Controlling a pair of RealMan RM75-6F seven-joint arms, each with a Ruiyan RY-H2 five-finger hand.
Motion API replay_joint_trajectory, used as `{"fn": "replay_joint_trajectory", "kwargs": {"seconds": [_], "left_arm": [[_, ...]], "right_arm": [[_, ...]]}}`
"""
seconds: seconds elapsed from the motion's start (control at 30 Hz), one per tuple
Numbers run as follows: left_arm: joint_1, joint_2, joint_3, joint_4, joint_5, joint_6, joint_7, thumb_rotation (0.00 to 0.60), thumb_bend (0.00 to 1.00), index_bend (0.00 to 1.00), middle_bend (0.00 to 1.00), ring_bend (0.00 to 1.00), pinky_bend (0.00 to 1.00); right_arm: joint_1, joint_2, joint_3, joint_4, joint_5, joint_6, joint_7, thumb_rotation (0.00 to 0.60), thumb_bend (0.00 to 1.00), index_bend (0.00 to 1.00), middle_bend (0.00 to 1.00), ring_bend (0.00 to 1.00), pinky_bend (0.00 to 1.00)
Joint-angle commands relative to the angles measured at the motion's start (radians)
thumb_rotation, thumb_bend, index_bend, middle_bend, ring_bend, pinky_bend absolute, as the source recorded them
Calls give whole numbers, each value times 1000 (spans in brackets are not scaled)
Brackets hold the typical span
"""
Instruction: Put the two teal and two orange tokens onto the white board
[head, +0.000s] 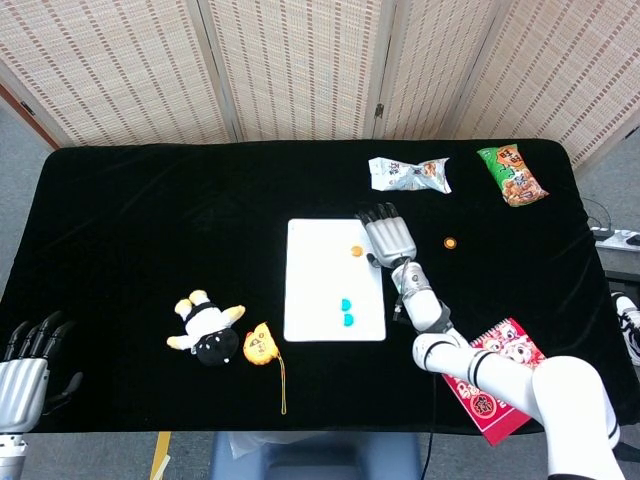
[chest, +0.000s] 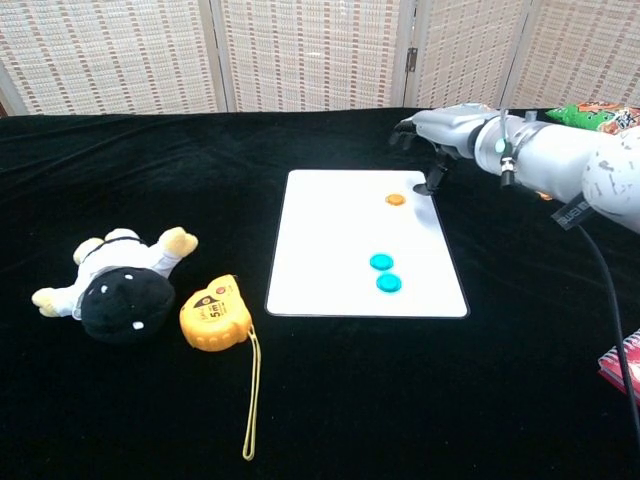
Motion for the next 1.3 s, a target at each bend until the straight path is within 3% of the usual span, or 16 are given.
{"fn": "replay_joint_trajectory", "kwargs": {"seconds": [0.03, 0.4, 0.7, 1.3], "left_arm": [[-2, -1, 0, 1, 2, -2, -1, 600, 363, 174, 96, 136, 0], [-3, -6, 2, 5, 6, -3, -4, 600, 364, 174, 96, 136, 0], [-5, -5, 1, -1, 7, -5, 3, 600, 363, 174, 96, 136, 0], [-2, -1, 3, -12, 0, -7, 15, 600, 363, 173, 97, 136, 0]], "right_arm": [[-14, 19, -8, -3, 16, 8, 2, 600, 270, 71, 118, 2, 0], [-85, 70, -44, 66, 73, 3, 27, 600, 270, 310, 118, 7, 0], [-130, 68, -64, 158, 64, -34, 85, 600, 270, 319, 118, 4, 0], [-115, 1, -56, 319, 55, -114, 93, 600, 270, 347, 118, 3, 0]]}}
